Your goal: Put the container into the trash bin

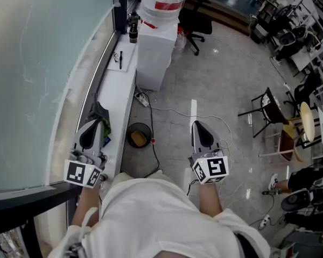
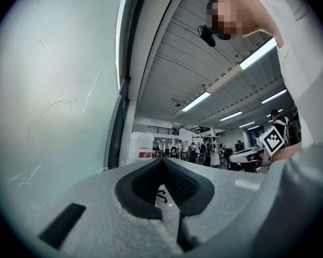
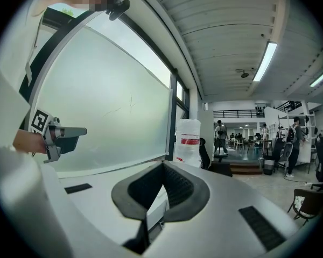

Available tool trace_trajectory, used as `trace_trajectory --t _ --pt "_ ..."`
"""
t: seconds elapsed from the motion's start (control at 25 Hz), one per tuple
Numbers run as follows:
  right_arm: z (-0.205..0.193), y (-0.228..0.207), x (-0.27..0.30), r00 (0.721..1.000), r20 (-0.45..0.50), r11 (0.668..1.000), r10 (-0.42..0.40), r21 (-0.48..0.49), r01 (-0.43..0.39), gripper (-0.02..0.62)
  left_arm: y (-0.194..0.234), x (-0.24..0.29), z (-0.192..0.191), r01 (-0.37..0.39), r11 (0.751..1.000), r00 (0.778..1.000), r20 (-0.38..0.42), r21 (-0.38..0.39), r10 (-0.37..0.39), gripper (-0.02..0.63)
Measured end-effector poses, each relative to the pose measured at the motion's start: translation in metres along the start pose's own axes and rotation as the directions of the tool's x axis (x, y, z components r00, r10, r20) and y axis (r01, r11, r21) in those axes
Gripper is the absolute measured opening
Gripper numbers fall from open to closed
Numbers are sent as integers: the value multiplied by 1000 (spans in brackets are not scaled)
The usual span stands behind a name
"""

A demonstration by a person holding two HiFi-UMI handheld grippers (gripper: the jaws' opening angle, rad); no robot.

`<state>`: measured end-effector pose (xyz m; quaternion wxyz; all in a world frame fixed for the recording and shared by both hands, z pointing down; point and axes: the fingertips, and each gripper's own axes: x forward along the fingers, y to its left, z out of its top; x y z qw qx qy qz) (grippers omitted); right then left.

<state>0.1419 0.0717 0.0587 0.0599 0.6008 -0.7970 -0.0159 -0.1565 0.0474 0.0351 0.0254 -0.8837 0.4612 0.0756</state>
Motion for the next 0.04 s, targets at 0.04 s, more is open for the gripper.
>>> trace_trajectory --t 0.04 --pt "0 -3 -1 1000 -2 1000 -1 -2 1 1 -2 2 -1 1 1000 1000 -1 -1 -1 17"
